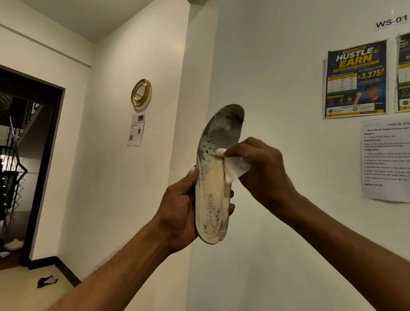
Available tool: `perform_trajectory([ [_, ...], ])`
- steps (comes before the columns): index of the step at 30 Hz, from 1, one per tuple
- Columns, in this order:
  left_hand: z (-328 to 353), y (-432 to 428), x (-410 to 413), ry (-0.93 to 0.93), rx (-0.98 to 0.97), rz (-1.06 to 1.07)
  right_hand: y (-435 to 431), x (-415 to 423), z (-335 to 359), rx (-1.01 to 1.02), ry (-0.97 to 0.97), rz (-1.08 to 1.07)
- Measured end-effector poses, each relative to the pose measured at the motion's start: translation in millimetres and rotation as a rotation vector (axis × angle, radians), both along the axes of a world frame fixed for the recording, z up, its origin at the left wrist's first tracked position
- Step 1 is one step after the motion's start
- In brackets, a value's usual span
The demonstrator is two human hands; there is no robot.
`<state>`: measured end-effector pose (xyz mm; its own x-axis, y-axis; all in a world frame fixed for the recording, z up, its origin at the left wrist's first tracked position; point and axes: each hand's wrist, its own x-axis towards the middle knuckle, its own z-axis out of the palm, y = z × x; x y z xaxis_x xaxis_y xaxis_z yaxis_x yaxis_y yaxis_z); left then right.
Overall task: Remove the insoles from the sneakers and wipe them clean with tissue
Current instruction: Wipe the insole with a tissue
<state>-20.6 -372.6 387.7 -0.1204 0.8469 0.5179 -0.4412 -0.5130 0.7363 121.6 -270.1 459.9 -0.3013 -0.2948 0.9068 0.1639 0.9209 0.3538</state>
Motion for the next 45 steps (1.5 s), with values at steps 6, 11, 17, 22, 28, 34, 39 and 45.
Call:
perform_trajectory([
  [6,-2,-2,1,0.007,-0.005,-0.024,-2,0,6,0.070,-0.066,-0.024],
  [11,-4,-5,5,0.032,-0.029,-0.048,2,1,19,-0.005,0.063,-0.025],
  [17,-5,-12,7,0.061,-0.067,-0.047,4,8,39,-0.074,0.239,-0.028],
  [22,-4,-18,7,0.088,-0.081,-0.045,4,9,45,0.014,0.160,-0.057],
  [28,-5,-21,6,0.104,-0.091,-0.046,-2,5,44,0.046,0.091,-0.071],
  [34,-7,-17,5,0.122,-0.094,-0.035,-8,0,44,0.020,0.097,-0.002],
  [39,-3,-12,4,0.104,-0.081,0.007,-15,-15,25,0.033,0.002,0.061],
  [45,0,-7,-2,0.028,-0.037,0.013,-18,-23,3,0.015,-0.095,0.101],
])
